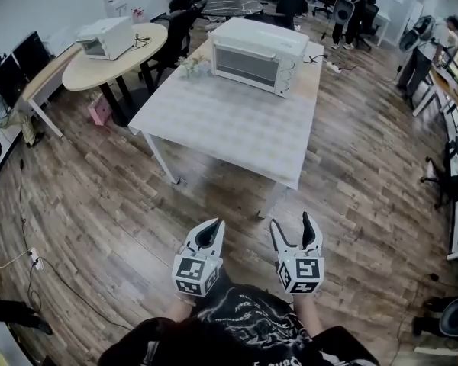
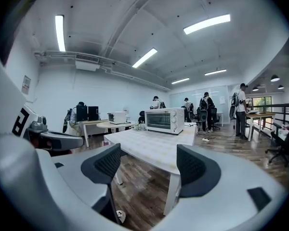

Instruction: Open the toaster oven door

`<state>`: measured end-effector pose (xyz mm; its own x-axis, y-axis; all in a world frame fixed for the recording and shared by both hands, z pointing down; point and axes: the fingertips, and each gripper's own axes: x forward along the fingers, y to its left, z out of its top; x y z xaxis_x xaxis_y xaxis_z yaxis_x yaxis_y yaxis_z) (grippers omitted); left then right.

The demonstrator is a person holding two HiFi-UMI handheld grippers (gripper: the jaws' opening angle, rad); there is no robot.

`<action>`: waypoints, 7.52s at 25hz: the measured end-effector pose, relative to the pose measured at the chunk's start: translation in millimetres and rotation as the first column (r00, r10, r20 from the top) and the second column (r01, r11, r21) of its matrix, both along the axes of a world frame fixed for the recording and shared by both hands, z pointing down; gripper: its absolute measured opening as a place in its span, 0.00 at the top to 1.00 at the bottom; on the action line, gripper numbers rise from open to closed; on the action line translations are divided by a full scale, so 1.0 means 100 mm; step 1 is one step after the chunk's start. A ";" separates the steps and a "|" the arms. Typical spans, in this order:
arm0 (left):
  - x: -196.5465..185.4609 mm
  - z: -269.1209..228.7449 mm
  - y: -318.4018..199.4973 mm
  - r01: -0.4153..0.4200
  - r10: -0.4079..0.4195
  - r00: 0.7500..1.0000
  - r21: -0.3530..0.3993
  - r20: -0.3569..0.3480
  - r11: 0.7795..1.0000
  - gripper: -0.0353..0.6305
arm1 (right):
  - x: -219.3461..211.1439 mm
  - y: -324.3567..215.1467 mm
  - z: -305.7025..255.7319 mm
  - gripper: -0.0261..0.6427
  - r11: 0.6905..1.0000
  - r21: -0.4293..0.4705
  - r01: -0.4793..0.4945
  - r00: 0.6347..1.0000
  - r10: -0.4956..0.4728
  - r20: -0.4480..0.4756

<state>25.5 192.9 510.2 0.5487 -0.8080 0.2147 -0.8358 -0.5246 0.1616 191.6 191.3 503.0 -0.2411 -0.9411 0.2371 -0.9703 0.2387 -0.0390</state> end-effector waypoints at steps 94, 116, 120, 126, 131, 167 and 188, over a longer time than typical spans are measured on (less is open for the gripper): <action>-1.00 0.01 -5.73 0.119 -0.111 0.984 -0.051 0.141 0.992 0.92 | 0.35 -7.62 -0.49 0.61 0.932 -0.301 -0.200 0.479 0.361 0.800; -0.93 0.07 -5.64 0.107 -0.096 0.986 -0.081 0.138 0.991 0.92 | 0.30 -7.55 -0.39 0.73 0.912 -0.355 -0.204 0.492 0.409 0.768; -0.95 0.08 -5.60 0.103 -0.092 0.987 -0.086 0.129 0.991 0.92 | 0.21 -7.48 -0.37 0.74 0.913 -0.363 -0.183 0.512 0.404 0.758; -0.89 0.06 -5.53 0.073 -0.064 0.991 -0.079 0.117 0.994 0.92 | 0.12 -7.31 -0.31 0.74 0.913 -0.367 -0.178 0.555 0.401 0.729; -0.93 0.10 -5.46 0.069 -0.060 0.992 -0.087 0.110 0.994 0.92 | 0.00 -7.17 -0.24 0.75 0.912 -0.379 -0.157 0.580 0.396 0.712; -0.87 0.21 -5.11 0.055 -0.047 0.997 -0.121 0.066 0.991 0.92 | -0.38 -6.22 0.38 0.81 0.880 -0.458 -0.127 0.644 0.424 0.637; -0.99 0.29 -5.03 0.078 -0.066 0.994 -0.136 0.087 0.988 0.92 | -0.52 -5.98 0.76 0.82 0.843 -0.520 -0.139 0.711 0.450 0.540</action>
